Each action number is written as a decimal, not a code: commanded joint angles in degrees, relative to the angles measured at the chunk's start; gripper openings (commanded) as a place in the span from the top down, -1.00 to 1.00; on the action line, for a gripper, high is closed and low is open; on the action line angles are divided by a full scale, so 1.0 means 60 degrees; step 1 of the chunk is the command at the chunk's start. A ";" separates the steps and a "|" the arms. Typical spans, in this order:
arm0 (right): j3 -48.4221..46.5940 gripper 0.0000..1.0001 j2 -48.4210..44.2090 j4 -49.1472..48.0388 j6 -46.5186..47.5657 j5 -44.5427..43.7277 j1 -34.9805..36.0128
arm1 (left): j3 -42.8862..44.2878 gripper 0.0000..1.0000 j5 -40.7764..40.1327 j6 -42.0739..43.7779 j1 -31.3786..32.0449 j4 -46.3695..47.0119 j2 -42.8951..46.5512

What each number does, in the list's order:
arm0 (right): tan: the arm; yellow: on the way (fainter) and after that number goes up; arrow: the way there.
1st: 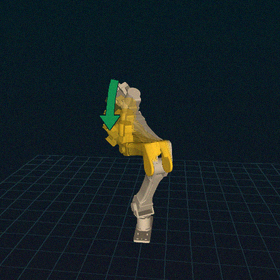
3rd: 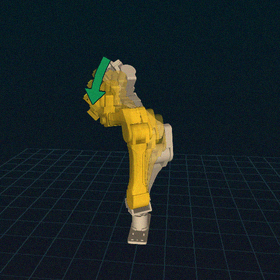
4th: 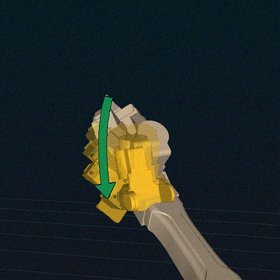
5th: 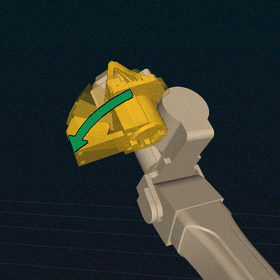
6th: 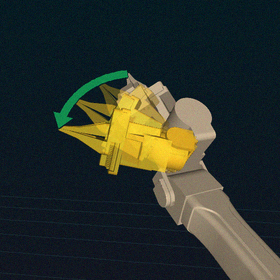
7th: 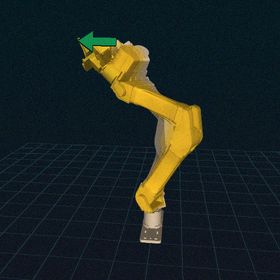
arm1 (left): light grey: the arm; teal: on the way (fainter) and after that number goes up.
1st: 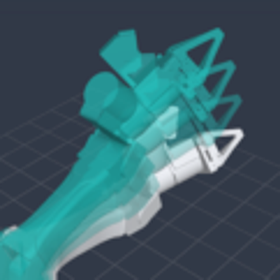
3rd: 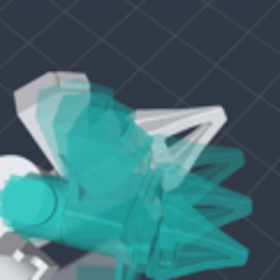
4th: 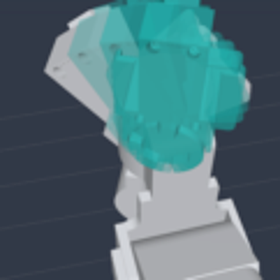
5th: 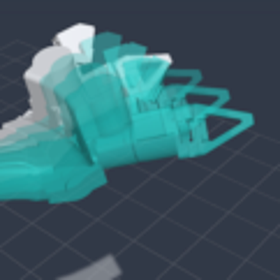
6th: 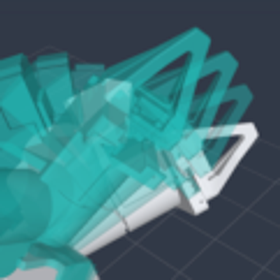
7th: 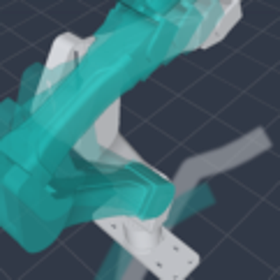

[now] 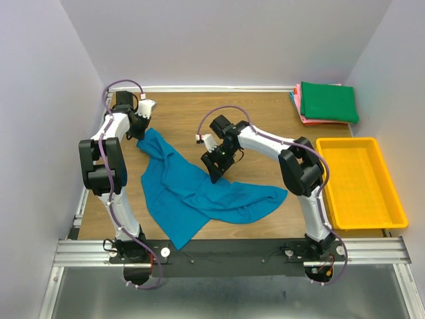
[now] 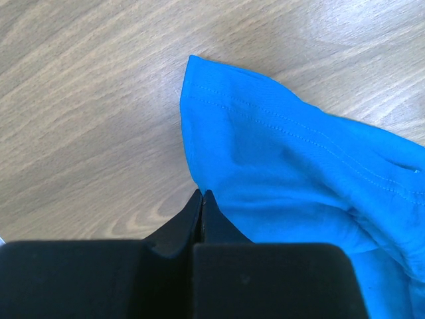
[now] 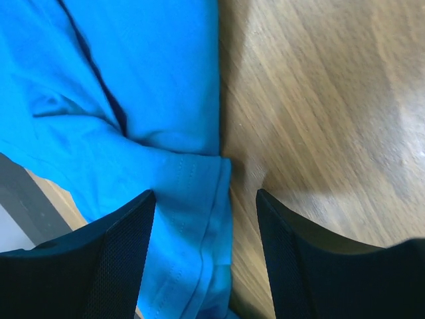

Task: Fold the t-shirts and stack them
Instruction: Flatten out the tshirt

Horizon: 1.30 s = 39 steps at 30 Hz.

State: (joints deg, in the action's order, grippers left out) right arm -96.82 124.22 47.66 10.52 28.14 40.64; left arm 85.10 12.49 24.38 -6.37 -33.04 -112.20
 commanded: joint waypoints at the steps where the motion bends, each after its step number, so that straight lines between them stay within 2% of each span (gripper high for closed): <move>1: -0.0065 -0.39 0.0375 0.0128 0.0048 0.1062 0.0023 | -0.0062 1.00 0.0277 -0.0021 -0.0022 -0.0002 -0.0181; 4: -0.0182 -0.25 0.0346 0.0143 0.0062 0.1665 0.0023 | -0.0062 1.00 0.0218 0.0009 -0.0037 -0.0016 -0.0152; 6: -0.0226 0.02 0.0186 0.0157 0.0077 0.1682 0.0023 | -0.0048 1.00 0.0189 0.0023 -0.0037 -0.0031 -0.0137; 8: -0.0212 0.16 -0.0324 0.0201 0.0106 0.1566 -0.0006 | -0.0004 1.00 0.0188 0.0038 -0.0051 -0.0046 -0.0152; 14: -0.0110 0.38 -0.1234 0.0406 0.0121 0.2353 0.0081 | 0.0040 1.00 0.0262 0.0009 -0.0066 -0.0045 -0.0196; 17: 0.0197 0.39 -0.1499 0.0450 0.0135 0.2532 0.0534 | 0.0026 1.00 0.0247 0.0009 -0.0051 -0.0046 -0.0182; 22: 0.1411 0.38 -0.2041 0.0436 0.0545 0.1845 0.1749 | 0.0040 1.00 0.0233 0.0009 -0.0052 -0.0060 -0.0181; 26: 0.2408 0.14 -0.2451 0.0625 0.1275 0.1331 0.2862 | 0.0055 1.00 0.0204 0.0067 -0.0066 -0.0133 -0.0138; 28: 0.2731 0.02 -0.2714 0.0743 0.1555 0.1228 0.2967 | 0.0055 1.00 0.0174 0.0096 -0.0052 -0.0148 -0.0079; 29: 0.2892 -0.11 -0.2991 0.0772 0.1673 0.1155 0.2967 | 0.0040 1.00 0.0159 0.0111 -0.0080 -0.0148 -0.0079; 32: 0.2749 -0.25 -0.3272 0.0685 0.1587 0.0614 0.2967 | 0.0069 1.00 0.0174 0.0082 -0.0066 -0.0163 -0.0123; 34: 0.2558 -0.24 -0.3214 0.0437 0.1353 0.0292 0.2953 | 0.0084 1.00 0.0203 0.0038 -0.0066 -0.0163 -0.0181; 37: 0.2279 -0.11 -0.3024 -0.0061 0.0694 0.0188 0.2967 | 0.0128 1.00 0.0247 -0.0006 -0.0081 -0.0163 -0.0196; 39: 0.2322 0.08 -0.2863 -0.0296 0.0298 0.0159 0.3200 | 0.0114 1.00 0.0203 0.0038 -0.0066 -0.0207 -0.0152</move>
State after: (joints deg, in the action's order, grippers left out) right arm -81.80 106.80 49.60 15.99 31.97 58.33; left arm 85.08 12.51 24.40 -6.44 -33.10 -112.57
